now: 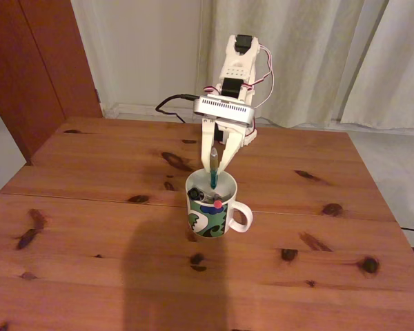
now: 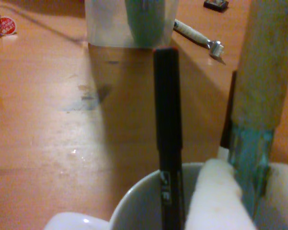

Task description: Clean up the desk and place the pens and markers into the cup

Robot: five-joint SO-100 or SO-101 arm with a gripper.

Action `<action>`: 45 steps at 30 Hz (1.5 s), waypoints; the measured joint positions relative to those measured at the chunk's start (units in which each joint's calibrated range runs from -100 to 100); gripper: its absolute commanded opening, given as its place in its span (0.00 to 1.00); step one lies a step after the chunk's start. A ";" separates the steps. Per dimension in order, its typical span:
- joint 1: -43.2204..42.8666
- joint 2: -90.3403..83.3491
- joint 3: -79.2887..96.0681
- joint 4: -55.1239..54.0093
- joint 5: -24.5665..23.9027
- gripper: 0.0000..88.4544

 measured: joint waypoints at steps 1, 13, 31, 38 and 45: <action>0.00 0.00 0.08 0.00 0.00 0.10; 0.00 -0.68 0.08 0.00 0.00 0.00; -2.42 -46.02 26.41 19.08 1.51 0.01; -4.18 -59.92 29.47 46.70 2.30 0.01; -6.53 -63.73 29.55 62.80 2.25 0.01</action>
